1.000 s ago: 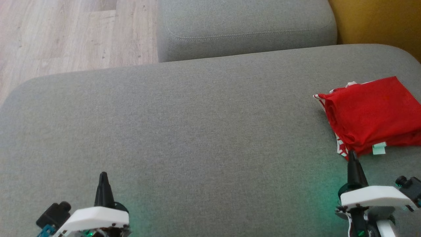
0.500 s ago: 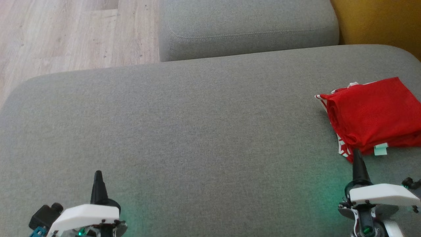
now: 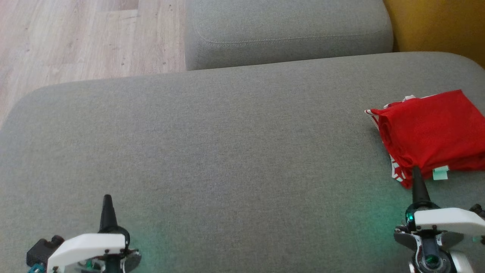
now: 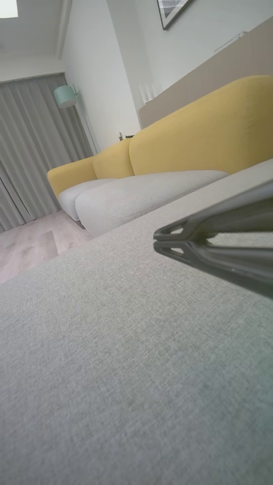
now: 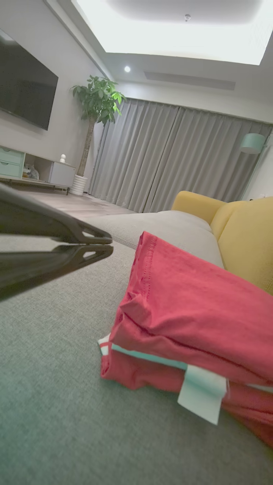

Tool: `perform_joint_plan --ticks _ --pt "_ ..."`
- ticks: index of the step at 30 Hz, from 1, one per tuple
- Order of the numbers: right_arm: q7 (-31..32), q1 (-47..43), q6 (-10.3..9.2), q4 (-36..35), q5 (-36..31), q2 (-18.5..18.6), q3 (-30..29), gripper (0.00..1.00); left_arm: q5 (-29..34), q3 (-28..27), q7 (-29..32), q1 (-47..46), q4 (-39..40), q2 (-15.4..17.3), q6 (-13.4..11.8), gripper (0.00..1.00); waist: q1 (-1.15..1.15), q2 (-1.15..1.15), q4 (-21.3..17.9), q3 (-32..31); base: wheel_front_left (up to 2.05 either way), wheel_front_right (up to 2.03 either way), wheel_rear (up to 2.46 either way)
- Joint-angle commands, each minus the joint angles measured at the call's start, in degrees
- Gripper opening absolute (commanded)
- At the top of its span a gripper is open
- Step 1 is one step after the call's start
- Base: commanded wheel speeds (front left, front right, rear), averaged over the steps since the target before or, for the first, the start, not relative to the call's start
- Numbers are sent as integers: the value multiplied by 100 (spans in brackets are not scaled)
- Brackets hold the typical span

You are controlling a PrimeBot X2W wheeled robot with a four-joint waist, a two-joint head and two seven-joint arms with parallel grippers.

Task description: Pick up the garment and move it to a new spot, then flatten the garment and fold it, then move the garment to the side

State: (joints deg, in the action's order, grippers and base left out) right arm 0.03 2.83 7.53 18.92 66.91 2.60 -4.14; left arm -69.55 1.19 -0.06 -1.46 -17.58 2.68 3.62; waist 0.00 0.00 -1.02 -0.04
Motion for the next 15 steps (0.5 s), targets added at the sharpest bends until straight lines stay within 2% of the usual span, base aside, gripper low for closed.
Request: perform_joint_plan --ticks 1,15 --pt "39 273 -3 -229 178 27 49 0 -146 -210 30 -325 206 17 62 0 0 0 4 1 0 0 0" --pt "270 297 -3 -328 1070 27 -60 0 -950 -422 267 -381 262 18 185 0 0 0 41 9 0 0 0"
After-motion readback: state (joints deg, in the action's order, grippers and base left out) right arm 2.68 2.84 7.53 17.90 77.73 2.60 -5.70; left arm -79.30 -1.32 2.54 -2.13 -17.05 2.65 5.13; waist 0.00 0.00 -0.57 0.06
